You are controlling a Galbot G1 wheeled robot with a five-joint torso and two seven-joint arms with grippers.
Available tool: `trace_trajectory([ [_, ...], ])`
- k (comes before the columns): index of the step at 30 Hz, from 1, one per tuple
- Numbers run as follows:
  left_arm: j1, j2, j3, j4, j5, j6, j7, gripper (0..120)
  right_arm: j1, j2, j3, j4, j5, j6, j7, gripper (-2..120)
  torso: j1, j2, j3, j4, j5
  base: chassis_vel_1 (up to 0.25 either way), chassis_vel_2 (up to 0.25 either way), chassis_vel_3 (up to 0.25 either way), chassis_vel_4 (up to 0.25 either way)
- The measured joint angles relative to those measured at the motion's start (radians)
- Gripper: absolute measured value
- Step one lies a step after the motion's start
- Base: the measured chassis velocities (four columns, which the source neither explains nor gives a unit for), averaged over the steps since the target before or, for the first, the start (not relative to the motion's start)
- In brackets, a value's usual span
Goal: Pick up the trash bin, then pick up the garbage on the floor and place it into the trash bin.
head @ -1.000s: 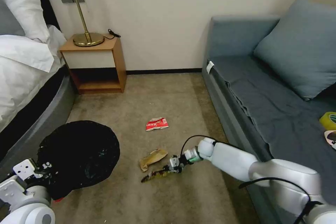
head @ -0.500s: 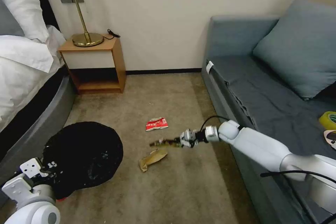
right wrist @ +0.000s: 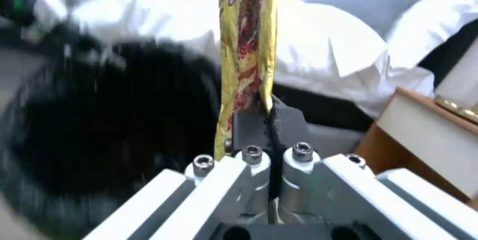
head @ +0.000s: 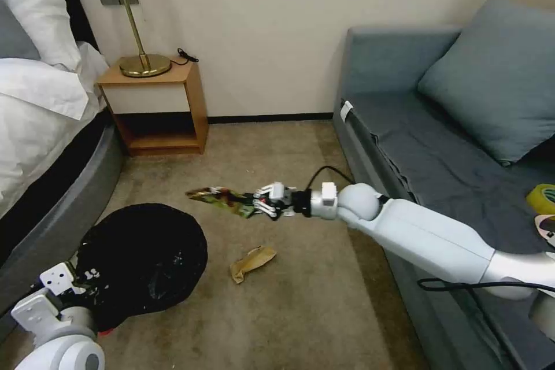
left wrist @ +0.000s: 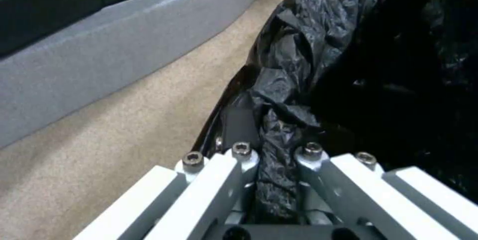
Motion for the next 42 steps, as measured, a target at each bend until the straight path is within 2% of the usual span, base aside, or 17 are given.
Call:
trace_trajectory([
  [1, 0.0, 0.0, 0.0, 0.0, 0.0, 0.0, 0.0, 3, 0.001, 0.003, -0.003, 0.002, 0.002, -0.001, 0.005, 0, 0.0, 0.0, 0.0, 0.0, 0.0, 0.0, 0.0, 0.0, 0.0],
  [4, 0.003, 0.0, 0.002, -0.007, 0.0, 0.0, -0.001, 3, 0.027, 0.084, -0.06, 0.011, 0.038, -0.02, 0.083, 0, 0.0, 0.0, 0.0, 0.0001, -0.0002, 0.0, 0.0, 0.0, 0.0],
  [5, 0.003, 0.0, 0.002, -0.007, 0.0, 0.0, -0.001, 3, 0.027, 0.084, -0.06, 0.011, 0.038, -0.02, 0.083, 0, 0.0, 0.0, 0.0, 0.0001, -0.0002, 0.0, 0.0, 0.0, 0.0],
  [8, 0.003, 0.0, 0.006, -0.01, 0.0, 0.0, -0.001, 3, 0.039, 0.153, -0.091, -0.019, 0.044, -0.022, 0.104, 0, 0.0, 0.0, 0.0, 0.0002, 0.0, 0.0, 0.0, 0.0, 0.0],
  [9, 0.002, 0.0, 0.01, -0.011, 0.002, 0.0, -0.001, 3, 0.047, 0.209, -0.119, -0.054, 0.044, -0.022, 0.115, 0, 0.0, 0.0, 0.0, 0.0004, -0.0001, 0.0, 0.0, 0.0, 0.0],
  [14, -0.002, 0.0, 0.017, -0.014, 0.004, 0.001, -0.002, 3, 0.051, 0.28, -0.174, -0.105, 0.032, -0.02, 0.121, 0, 0.0, 0.0, 0.0, 0.0001, -0.0002, 0.0, 0.0, 0.0, 0.0],
  [24, -0.007, 0.0, 0.023, -0.009, 0.007, 0.002, -0.003, 3, 0.048, 0.318, -0.228, -0.16, -0.052, -0.01, 0.144, 0, 0.0, 0.0, 0.0, 0.0001, 0.0001, 0.0, 0.0, 0.0, 0.0],
  [28, -0.009, 0.0, 0.022, -0.007, 0.008, 0.002, -0.003, 3, 0.045, 0.316, -0.229, -0.17, -0.087, -0.011, 0.165, 16, 0.0, 0.0, 0.0, 0.0001, 0.0001, 0.0, 0.0, 0.0, 0.0],
  [31, -0.009, 0.0, 0.022, -0.007, 0.007, 0.002, -0.003, 3, 0.044, 0.313, -0.229, -0.17, -0.093, -0.011, 0.17, 22, 0.0, 0.0, 0.0, 0.0001, 0.0001, 0.0, 0.0, 0.0, 0.0],
  [33, -0.009, 0.0, 0.022, -0.007, 0.007, 0.003, -0.003, 3, 0.04, 0.308, -0.226, -0.168, -0.102, -0.01, 0.173, 32, 0.0, 0.0, 0.0, 0.0001, 0.0001, 0.0, 0.0, 0.0, 0.0],
  [34, -0.009, 0.0, 0.022, -0.007, 0.007, 0.003, -0.003, 3, 0.04, 0.308, -0.226, -0.168, -0.102, -0.01, 0.173, 32, 0.0, 0.0, 0.0, 0.0001, 0.0001, 0.0, 0.0, 0.0, 0.0],
  [37, -0.009, 0.0, 0.023, -0.006, 0.007, 0.003, -0.003, 3, 0.036, 0.303, -0.215, -0.163, -0.107, -0.009, 0.178, 48, 0.0, 0.0, 0.0, 0.0001, 0.0001, 0.0, 0.0, 0.0, 0.0],
  [39, -0.009, 0.0, 0.023, -0.006, 0.007, 0.003, -0.003, 3, 0.036, 0.302, -0.213, -0.161, -0.107, -0.009, 0.178, 49, 0.0, 0.0, 0.0, 0.0001, 0.0001, 0.0, 0.0, 0.0, 0.0],
  [42, -0.009, 0.0, 0.024, -0.006, 0.008, 0.003, -0.003, 3, 0.036, 0.289, -0.191, -0.141, -0.108, -0.01, 0.187, 62, 0.0, 0.0, 0.0, 0.0001, 0.0002, 0.0, 0.0, 0.0, 0.0],
])
